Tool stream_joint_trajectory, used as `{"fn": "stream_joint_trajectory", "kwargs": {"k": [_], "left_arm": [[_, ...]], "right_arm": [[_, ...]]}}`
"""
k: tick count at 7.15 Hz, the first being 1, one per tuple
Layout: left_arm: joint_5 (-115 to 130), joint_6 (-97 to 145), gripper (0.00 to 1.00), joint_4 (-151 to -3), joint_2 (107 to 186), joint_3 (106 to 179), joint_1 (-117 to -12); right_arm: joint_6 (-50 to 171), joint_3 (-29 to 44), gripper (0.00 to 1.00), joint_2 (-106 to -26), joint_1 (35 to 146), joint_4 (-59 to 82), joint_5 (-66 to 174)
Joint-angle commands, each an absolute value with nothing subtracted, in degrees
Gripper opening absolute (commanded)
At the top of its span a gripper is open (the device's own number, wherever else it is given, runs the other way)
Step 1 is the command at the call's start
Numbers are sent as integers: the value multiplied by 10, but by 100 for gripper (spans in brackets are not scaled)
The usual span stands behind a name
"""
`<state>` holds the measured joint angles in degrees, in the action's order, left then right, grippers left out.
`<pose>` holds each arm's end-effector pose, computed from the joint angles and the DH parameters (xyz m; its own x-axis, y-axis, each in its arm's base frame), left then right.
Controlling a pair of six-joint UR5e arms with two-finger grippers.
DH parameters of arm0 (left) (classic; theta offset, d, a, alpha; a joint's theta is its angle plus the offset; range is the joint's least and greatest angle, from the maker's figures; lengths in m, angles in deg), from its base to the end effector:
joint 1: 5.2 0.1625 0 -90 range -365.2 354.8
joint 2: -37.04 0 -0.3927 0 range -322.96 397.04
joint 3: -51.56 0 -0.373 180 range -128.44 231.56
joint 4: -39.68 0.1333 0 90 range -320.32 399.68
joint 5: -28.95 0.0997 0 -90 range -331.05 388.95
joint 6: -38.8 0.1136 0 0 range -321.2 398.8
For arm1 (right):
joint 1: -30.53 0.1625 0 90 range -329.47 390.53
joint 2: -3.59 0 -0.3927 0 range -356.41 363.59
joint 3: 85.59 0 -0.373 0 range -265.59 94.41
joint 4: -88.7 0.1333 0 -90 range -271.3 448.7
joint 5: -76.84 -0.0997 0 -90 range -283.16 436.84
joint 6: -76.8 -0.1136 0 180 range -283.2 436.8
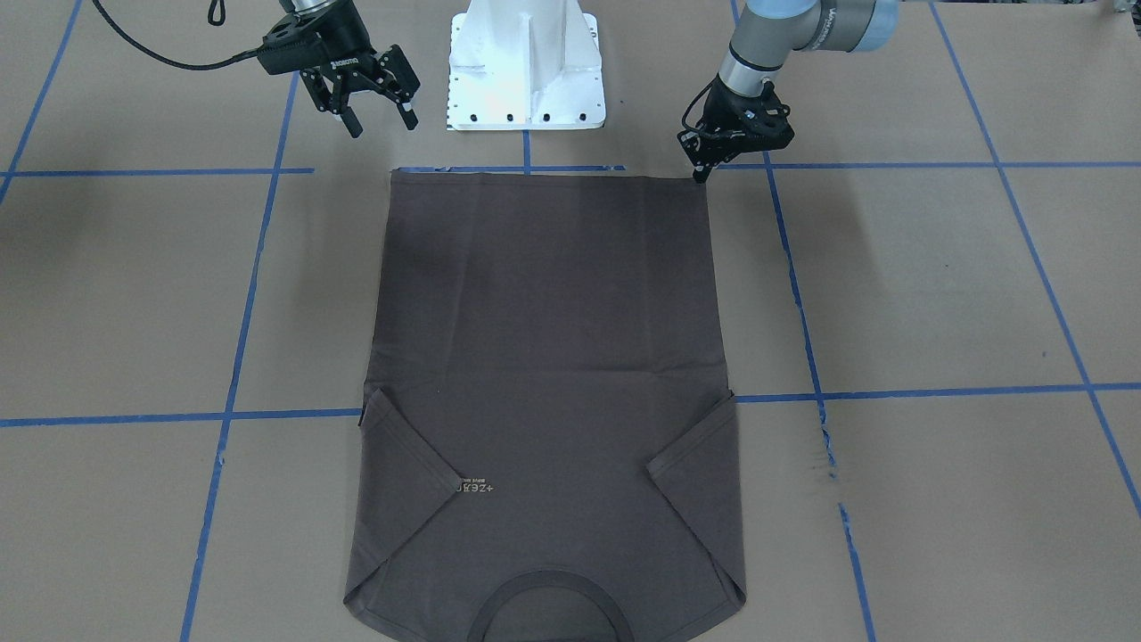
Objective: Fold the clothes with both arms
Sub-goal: 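Grasp the hem corners with both grippers, adjusting the right gripper's grip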
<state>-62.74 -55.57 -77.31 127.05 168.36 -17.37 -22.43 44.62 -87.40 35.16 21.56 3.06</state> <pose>0.4452 -0.2290 0.3736 0.5614 -0.1990 -0.8033 0.2309 0.9698 -0.0789 -0.4105 -0.1988 0.2823 0.4088 0.1876 0.8931 -0.3942 0.9189 -0.0126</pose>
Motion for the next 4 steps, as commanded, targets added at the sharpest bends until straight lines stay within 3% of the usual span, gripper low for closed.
{"fn": "stream_joint_trajectory", "kwargs": {"k": [1, 4], "left_arm": [[-629, -525, 43, -772, 1270, 1682, -176], [-629, -525, 41, -773, 1272, 1676, -172]], "right_arm": [[-224, 446, 97, -873, 351, 216, 32], [-223, 446, 98, -874, 352, 216, 32]]}}
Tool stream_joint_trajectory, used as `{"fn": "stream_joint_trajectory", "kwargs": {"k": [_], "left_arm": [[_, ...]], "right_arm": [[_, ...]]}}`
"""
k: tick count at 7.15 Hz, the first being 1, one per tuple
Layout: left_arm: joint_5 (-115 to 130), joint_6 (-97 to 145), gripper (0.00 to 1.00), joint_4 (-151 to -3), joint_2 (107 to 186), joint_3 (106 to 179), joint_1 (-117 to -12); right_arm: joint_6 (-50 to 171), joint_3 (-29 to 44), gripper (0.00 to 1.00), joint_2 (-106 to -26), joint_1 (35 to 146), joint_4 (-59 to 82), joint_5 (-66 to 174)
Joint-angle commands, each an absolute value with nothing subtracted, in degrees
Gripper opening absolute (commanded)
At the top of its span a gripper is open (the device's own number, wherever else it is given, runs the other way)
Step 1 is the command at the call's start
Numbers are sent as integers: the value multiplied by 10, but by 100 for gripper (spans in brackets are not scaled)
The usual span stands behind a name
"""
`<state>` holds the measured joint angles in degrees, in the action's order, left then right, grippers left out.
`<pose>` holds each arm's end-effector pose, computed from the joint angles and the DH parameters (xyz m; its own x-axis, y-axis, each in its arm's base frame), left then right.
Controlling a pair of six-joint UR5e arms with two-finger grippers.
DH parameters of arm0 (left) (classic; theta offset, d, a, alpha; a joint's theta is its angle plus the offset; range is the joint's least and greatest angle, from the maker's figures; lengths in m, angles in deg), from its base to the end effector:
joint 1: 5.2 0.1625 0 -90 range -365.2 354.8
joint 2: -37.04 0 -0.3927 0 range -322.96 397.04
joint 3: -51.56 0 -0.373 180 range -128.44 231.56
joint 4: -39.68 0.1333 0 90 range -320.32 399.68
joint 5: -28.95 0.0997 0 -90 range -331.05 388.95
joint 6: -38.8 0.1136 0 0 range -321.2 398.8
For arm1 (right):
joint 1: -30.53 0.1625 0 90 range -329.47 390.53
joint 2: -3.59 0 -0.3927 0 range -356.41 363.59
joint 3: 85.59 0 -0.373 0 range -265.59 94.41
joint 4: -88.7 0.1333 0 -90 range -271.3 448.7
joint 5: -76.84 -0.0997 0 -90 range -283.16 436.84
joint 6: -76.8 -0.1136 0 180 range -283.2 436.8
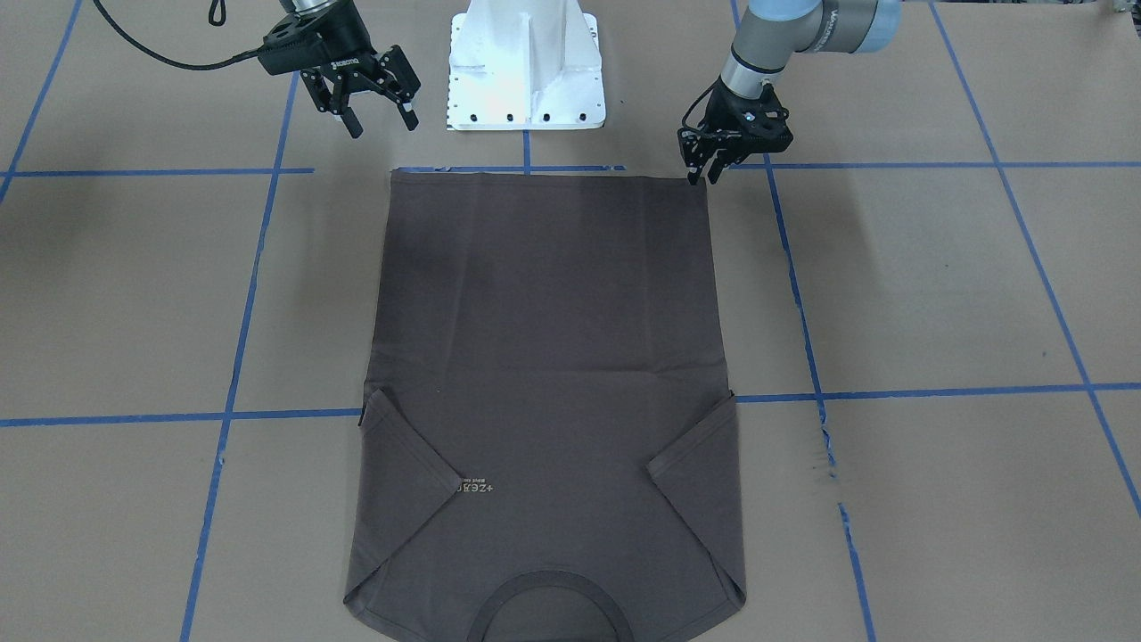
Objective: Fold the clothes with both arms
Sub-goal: 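Grasp the hem corners with both grippers, adjusting the right gripper's grip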
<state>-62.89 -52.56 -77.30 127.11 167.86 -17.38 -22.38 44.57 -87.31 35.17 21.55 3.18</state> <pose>0.4470 -0.2291 0.3773 0.5789 -0.1492 -0.8016 0.1995 0.9792 -0.0382 -0.4109 -0.1991 0.2820 0.4083 0.1867 0.8935 -0.3957 0.9183 -0.0111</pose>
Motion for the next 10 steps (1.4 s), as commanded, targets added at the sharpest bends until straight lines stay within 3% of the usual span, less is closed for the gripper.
{"fn": "stream_joint_trajectory", "kwargs": {"k": [1, 2, 3, 5, 7, 8, 9, 10], "left_arm": [[-630, -525, 41, -773, 1272, 1675, -172], [-630, -525, 40, -773, 1272, 1675, -172], [-630, -525, 33, -773, 1274, 1675, -172], [-630, -528, 0, -773, 1274, 1676, -172], [-630, -530, 0, -773, 1274, 1679, -173], [-630, -530, 0, -773, 1274, 1682, -175], [-630, -530, 0, -773, 1274, 1683, -176], [-630, -530, 0, -773, 1274, 1684, -177]], "right_arm": [[-223, 447, 98, -874, 353, 216, 32], [-223, 446, 98, -874, 353, 216, 32], [-223, 447, 98, -874, 353, 216, 32], [-223, 447, 98, -874, 353, 216, 32], [-225, 445, 97, -875, 350, 216, 33], [-250, 439, 90, -869, 344, 207, 40], [-299, 438, 82, -832, 342, 138, 40], [-329, 427, 79, -780, 337, 43, 42]]}}
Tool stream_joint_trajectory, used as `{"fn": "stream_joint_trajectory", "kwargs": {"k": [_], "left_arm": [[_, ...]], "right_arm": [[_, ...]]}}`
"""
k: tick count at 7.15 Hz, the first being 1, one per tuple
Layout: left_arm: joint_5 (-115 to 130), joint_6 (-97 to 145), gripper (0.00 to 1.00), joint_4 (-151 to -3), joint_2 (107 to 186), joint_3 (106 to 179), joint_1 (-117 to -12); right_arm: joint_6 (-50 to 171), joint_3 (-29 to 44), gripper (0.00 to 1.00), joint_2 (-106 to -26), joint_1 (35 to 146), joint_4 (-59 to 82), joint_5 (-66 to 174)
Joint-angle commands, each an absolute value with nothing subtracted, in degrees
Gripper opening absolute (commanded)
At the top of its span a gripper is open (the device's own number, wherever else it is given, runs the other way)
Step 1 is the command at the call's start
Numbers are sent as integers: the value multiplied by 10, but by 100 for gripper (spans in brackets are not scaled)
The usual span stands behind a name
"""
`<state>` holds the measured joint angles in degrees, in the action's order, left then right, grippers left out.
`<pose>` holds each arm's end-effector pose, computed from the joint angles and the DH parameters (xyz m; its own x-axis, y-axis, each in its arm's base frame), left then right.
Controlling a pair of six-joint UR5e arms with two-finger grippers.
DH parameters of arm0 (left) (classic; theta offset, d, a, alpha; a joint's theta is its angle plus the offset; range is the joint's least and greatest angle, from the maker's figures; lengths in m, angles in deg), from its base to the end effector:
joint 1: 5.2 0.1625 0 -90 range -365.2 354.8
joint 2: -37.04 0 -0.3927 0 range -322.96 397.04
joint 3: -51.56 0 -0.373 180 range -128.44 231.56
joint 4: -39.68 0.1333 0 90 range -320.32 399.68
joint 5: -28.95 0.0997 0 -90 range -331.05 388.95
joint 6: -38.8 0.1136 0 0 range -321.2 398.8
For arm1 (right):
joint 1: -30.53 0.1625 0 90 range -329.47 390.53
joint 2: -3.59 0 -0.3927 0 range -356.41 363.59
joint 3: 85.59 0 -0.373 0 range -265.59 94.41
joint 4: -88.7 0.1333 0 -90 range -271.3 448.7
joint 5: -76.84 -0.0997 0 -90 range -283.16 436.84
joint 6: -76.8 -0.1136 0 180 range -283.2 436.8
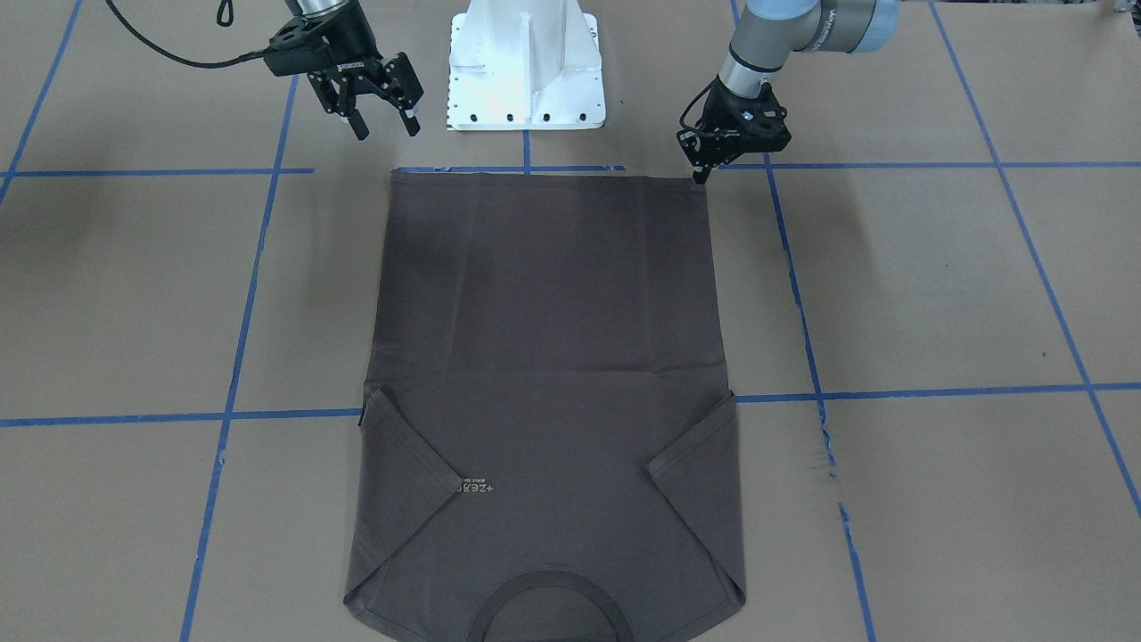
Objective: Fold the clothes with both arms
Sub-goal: 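Grasp the hem corners with both grippers, adjusting the right gripper's grip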
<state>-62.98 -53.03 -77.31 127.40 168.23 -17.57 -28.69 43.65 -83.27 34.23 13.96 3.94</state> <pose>0.4462 -0.2304 0.3717 0.5676 -0.1572 -0.8082 0.2057 0.9775 -0.0456 -0.4304 -0.1949 0.2771 0.4321 0.2837 0.8561 -0.4409 0.8945 -0.0739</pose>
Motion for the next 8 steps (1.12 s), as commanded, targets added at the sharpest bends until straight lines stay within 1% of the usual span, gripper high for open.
{"fn": "stream_joint_trajectory", "kwargs": {"k": [1, 4, 6, 8], "left_arm": [[-631, -530, 0, -773, 1274, 1690, -179], [-630, -530, 0, -773, 1273, 1696, -183], [-631, -530, 0, -773, 1273, 1696, -183], [-631, -530, 0, -773, 1272, 1696, -183]], "right_arm": [[-347, 399, 79, -758, 326, 15, 44], [-348, 392, 79, -759, 306, 15, 63], [-359, 371, 77, -759, 300, 14, 70], [-359, 343, 71, -759, 297, 15, 79]]}}
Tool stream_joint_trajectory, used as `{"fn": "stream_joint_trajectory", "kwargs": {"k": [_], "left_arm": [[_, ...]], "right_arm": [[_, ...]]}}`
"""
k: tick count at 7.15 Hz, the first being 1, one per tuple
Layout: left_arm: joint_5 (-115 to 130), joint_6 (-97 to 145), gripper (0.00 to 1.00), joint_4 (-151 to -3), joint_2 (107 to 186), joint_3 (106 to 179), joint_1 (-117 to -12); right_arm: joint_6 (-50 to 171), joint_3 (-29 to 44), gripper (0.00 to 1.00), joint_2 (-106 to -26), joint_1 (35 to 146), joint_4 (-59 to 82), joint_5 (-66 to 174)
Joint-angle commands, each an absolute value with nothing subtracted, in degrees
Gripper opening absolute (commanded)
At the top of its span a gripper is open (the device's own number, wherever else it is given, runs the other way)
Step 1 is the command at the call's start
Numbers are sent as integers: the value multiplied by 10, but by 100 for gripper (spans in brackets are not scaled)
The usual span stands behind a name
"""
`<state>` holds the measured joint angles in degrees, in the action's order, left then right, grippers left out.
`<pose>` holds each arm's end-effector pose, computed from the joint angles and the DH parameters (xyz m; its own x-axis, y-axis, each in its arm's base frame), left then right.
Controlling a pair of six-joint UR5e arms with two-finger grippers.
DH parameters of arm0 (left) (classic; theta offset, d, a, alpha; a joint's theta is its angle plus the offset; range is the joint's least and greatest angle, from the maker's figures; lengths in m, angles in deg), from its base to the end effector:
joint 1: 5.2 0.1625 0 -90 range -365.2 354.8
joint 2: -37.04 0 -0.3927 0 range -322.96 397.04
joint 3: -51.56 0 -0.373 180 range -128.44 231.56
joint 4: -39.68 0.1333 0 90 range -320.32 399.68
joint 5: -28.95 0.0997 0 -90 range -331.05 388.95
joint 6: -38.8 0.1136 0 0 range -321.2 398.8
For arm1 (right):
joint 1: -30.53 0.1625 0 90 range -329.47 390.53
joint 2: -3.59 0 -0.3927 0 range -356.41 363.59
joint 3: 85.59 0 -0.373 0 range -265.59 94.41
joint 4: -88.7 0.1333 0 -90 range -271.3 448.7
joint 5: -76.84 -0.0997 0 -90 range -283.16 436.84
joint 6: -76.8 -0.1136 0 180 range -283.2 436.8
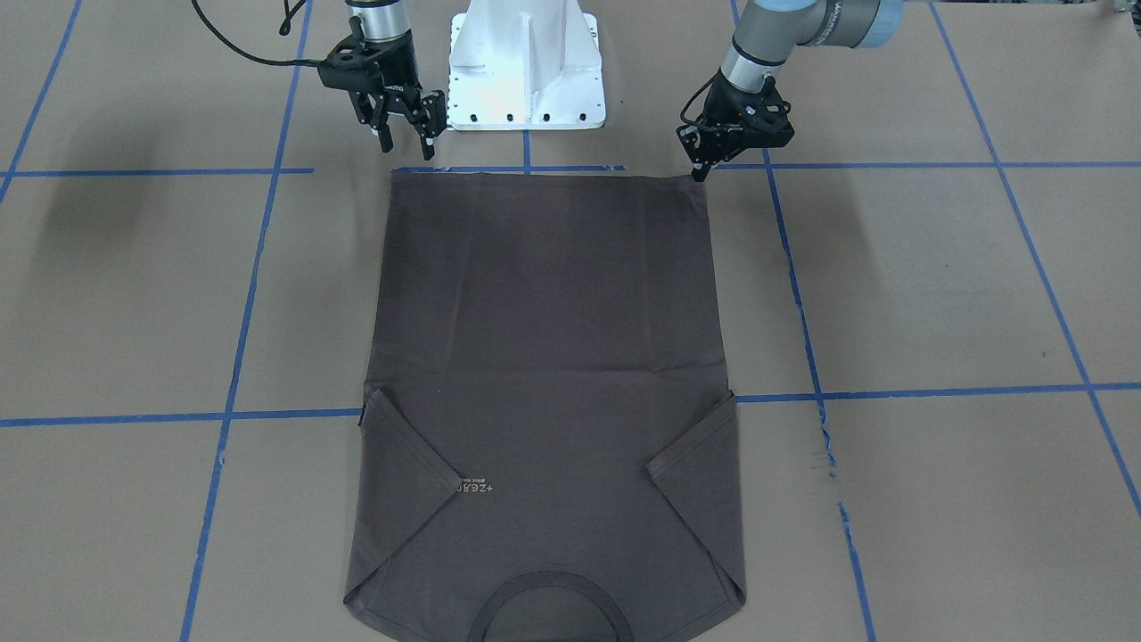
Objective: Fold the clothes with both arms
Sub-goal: 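Grasp the hem corners with both grippers, adjusting the right gripper's grip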
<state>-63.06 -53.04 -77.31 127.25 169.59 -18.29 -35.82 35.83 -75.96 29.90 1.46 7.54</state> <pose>0.4384 -0.2347 0.3616 0.5488 -0.1606 -0.8204 0.2160 0.9753 -0.0464 -0.4965 -0.1680 0.3053 0.5653 0.3536 0.7452 -0.4934 0.8690 -0.0380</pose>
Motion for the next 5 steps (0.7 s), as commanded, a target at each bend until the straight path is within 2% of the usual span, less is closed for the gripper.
{"fn": "stream_joint_trajectory", "kwargs": {"k": [1, 3, 5], "left_arm": [[-631, -530, 0, -773, 1272, 1696, -183], [-631, -530, 0, -773, 1272, 1696, -183], [-631, -530, 0, -773, 1271, 1699, -183]], "right_arm": [[-358, 335, 71, -759, 297, 15, 82], [-358, 323, 70, -759, 297, 17, 87], [-359, 317, 61, -758, 297, 19, 88]]}}
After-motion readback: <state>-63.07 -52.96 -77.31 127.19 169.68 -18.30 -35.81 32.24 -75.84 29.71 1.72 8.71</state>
